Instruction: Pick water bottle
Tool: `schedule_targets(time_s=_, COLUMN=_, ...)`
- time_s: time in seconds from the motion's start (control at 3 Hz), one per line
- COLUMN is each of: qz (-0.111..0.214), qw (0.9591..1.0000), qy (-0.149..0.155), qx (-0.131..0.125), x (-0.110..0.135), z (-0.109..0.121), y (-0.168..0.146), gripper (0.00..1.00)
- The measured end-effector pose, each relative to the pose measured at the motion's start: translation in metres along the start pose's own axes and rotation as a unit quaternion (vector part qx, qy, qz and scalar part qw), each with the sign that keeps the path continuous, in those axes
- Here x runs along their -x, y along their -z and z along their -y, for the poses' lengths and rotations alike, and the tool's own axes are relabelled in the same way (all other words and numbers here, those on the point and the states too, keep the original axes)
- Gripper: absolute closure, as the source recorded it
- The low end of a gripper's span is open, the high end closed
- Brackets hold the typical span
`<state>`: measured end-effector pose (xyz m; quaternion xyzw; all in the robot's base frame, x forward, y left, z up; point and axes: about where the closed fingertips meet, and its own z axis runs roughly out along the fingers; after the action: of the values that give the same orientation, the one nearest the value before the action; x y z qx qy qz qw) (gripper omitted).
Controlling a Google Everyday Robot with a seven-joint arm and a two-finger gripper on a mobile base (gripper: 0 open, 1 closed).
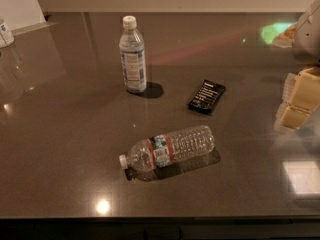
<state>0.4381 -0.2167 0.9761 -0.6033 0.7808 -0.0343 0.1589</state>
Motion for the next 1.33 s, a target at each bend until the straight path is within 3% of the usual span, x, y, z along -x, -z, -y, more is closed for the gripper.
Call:
schedule_targets(time_s=0.67, qz=0.017, qw=0.9998, qy=0.014, qx=-0.001, x=0.014, z=-0.004, y=0.001, gripper=0.00)
schedule_targets(time_s=1.33, qz=0.053, qw=0.9939, qy=0.095, qx=0.014, x=0.079, z=-0.030, y=-0.021, gripper=0.00)
